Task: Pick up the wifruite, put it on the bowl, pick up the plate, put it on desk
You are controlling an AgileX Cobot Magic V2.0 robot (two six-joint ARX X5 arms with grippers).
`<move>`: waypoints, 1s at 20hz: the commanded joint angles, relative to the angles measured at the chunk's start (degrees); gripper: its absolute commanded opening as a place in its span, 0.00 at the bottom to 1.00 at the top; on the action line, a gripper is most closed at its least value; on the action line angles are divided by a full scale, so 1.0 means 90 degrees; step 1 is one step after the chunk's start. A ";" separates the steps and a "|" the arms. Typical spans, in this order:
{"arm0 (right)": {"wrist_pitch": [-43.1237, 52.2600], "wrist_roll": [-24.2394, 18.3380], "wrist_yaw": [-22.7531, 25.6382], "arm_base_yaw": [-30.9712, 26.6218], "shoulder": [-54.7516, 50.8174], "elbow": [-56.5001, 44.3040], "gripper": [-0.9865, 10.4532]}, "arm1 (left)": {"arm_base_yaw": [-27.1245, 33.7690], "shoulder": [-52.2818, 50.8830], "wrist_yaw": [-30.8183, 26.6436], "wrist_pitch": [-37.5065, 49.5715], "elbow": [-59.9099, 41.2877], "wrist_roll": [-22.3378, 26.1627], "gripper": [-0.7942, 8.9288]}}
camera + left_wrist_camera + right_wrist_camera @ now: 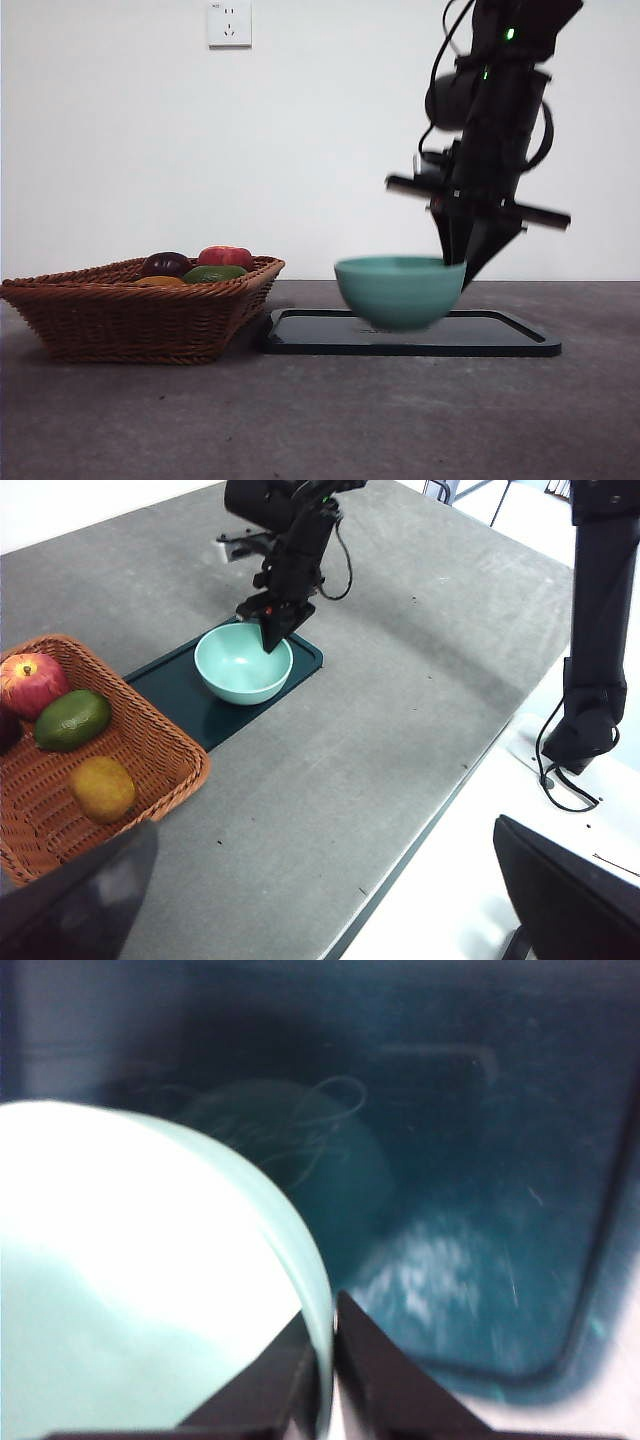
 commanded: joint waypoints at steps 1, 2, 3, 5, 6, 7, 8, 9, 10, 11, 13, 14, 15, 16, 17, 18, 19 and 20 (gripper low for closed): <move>-0.0352 -0.0279 0.0005 0.0034 -0.0369 0.0158 0.10 | -0.0046 0.0010 0.0012 0.0104 0.0114 0.0015 0.66; -0.0629 -0.0355 0.0005 0.0051 -0.0529 0.0158 0.10 | -0.0046 0.0010 0.0012 0.0114 0.0114 0.0015 0.65; -0.0891 -0.0435 0.0024 0.0102 -0.0682 0.0155 0.09 | -0.0046 0.0010 0.0012 0.0109 0.0114 0.0015 0.65; -0.1324 -0.0648 0.0039 0.0291 -0.0976 0.0151 0.09 | -0.0046 0.0010 0.0012 0.0092 0.0114 0.0015 0.65; -0.1530 -0.0784 0.0041 0.0408 -0.1081 0.0151 0.10 | -0.0046 0.0010 0.0012 0.0095 0.0114 0.0015 0.65; -0.1751 -0.0860 0.0087 0.0544 -0.1175 0.0148 0.10 | -0.0046 0.0010 0.0012 0.0095 0.0114 0.0015 0.66; -0.1914 -0.0986 0.0172 0.0712 -0.1265 0.0126 0.09 | -0.0046 0.0010 0.0012 0.0095 0.0114 0.0015 0.66; -0.1955 -0.1025 0.0216 0.0865 -0.1360 0.0046 0.09 | -0.0046 0.0010 0.0012 0.0095 0.0114 0.0015 0.66; -0.1945 -0.1030 0.0216 0.0991 -0.1428 -0.0034 0.10 | -0.0046 0.0010 0.0012 0.0095 0.0114 0.0015 0.66; -0.1931 -0.1032 0.0221 0.1144 -0.1513 -0.0153 0.10 | -0.0046 0.0010 0.0012 0.0095 0.0114 0.0015 0.65; -0.1821 -0.1030 0.0262 0.1443 -0.1656 -0.0498 0.10 | -0.0046 0.0010 0.0012 0.0095 0.0114 0.0015 0.65; -0.1746 -0.1032 0.0328 0.1593 -0.1732 -0.0716 0.10 | -0.0046 0.0010 0.0012 0.0097 0.0114 0.0015 0.66; -0.1586 -0.1030 0.0325 0.1727 -0.1812 -0.0976 0.10 | -0.0046 0.0010 0.0012 0.0097 0.0114 0.0015 0.66; -0.1389 -0.1030 0.0311 0.1860 -0.1887 -0.1258 0.10 | -0.0044 0.0010 0.0012 0.0097 0.0114 0.0017 0.66; -0.1195 -0.1013 0.0313 0.1982 -0.1931 -0.1537 0.10 | -0.0046 0.0010 0.0012 0.0107 0.0114 0.0017 0.65; -0.1059 -0.0976 0.0308 0.2047 -0.1953 -0.1751 0.10 | -0.0046 0.0010 0.0012 0.0126 0.0114 0.0017 0.66; -0.0884 -0.0969 0.0304 0.2108 -0.1953 -0.1989 0.10 | -0.0044 0.0010 0.0012 0.0153 0.0114 0.0017 0.65; -0.0709 -0.0967 0.0299 0.2140 -0.1953 -0.2176 0.10 | -0.0046 0.0010 0.0012 0.0163 0.0114 0.0017 0.65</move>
